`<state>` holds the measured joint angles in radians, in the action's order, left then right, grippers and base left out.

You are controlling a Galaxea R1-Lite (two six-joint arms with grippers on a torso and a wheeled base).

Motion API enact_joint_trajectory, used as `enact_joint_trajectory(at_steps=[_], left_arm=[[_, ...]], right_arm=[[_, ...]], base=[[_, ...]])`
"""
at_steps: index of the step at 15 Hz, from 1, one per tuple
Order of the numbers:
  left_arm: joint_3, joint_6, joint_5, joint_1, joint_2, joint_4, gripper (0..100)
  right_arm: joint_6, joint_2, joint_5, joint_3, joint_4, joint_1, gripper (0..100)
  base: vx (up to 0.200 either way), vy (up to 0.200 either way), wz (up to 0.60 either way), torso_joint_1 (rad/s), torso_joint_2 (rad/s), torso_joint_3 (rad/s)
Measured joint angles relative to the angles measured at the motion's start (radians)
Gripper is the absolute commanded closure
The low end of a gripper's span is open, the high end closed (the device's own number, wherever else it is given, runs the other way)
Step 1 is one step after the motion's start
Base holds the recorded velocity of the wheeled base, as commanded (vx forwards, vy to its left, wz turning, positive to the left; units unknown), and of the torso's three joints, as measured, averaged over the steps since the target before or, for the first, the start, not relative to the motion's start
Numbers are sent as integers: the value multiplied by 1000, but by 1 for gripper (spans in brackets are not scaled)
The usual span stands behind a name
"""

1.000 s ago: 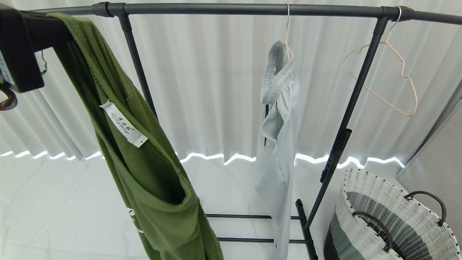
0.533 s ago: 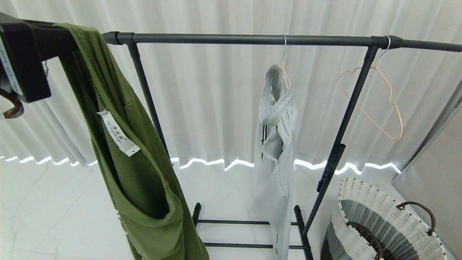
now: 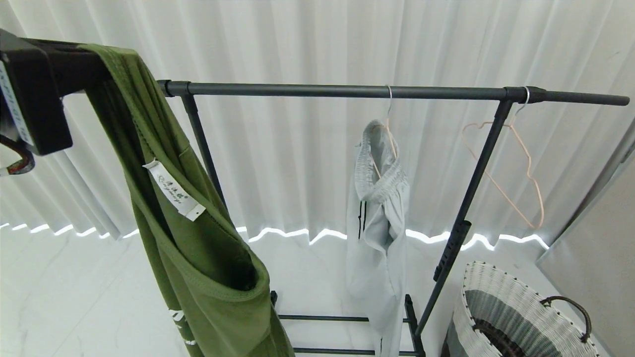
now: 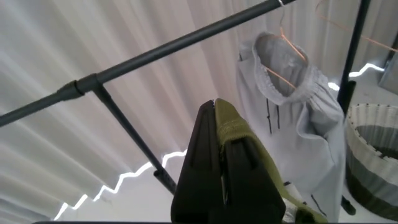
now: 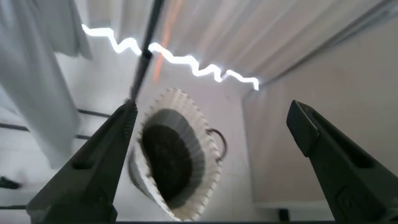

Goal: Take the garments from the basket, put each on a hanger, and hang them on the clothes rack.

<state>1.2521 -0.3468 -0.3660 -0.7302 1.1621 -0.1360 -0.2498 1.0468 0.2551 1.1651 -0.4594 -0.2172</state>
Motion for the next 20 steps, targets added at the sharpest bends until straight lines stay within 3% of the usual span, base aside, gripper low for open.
enact_joint_trajectory(at_steps=[4,8,14,20], left_arm=[[-2,0,0,0,3,0,100],[-5,0,0,0,5,0,100],[-38,-40,0,0,-2,2,100],[-70,-41,0,0,-12,1,100]], right_arm=[[24,12,-35,-43,20,4,0],[114,64,-34,-135,126,8,0],[237,244,-33,-176,243,72,0],[352,361,-30,-181,278,87,0]], base=[[200,0,0,17,-16,-7],[200,0,0,5,4,0],[0,0,0,0,0,0],[0,0,0,0,0,0]])
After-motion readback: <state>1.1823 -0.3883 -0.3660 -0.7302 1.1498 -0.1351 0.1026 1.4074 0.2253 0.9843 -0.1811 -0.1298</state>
